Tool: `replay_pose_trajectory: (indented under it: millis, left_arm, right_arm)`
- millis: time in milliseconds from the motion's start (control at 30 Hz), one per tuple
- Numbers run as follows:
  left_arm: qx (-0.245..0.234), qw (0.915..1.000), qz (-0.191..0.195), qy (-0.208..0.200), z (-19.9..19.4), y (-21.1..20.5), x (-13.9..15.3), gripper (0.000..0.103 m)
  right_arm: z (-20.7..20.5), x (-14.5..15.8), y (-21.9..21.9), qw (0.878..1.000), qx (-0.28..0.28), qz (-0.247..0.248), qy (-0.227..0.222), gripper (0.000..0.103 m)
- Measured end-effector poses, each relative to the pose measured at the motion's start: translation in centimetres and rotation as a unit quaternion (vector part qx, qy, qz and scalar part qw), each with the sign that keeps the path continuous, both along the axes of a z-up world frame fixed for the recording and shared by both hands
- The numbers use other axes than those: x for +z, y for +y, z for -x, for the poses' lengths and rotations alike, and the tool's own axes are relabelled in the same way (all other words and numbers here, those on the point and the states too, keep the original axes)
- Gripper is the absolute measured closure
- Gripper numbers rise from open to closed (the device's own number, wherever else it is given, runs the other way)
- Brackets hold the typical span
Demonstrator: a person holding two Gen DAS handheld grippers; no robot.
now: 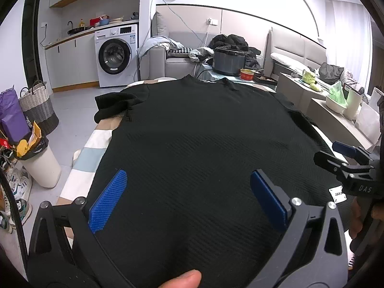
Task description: Fold small clothes
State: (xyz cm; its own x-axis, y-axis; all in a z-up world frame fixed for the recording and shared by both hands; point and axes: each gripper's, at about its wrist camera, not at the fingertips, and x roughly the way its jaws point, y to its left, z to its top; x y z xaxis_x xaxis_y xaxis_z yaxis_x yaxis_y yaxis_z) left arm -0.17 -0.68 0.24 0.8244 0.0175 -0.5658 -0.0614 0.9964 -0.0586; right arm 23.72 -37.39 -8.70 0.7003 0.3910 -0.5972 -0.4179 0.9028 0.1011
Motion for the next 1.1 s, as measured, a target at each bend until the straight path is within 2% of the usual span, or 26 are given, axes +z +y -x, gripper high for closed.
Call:
replay_pose_trajectory:
  millis: [567, 1100]
  left_arm:
    - [-0.008, 0.9997, -0.019, 0.014, -0.5, -1.0, -0.3, 0.001]
    - [-0.003, 0.9997, -0.023, 0.004, 0.1, -0.5, -0.3, 0.001]
  right_arm:
    - [0.1, 0.0, -1.3, 1.000, -0.014, -0.008, -0.003, 0.000]
    - [0.3, 0.1, -2.2, 1.000, -0.012, -0.016, 0.003, 0.000]
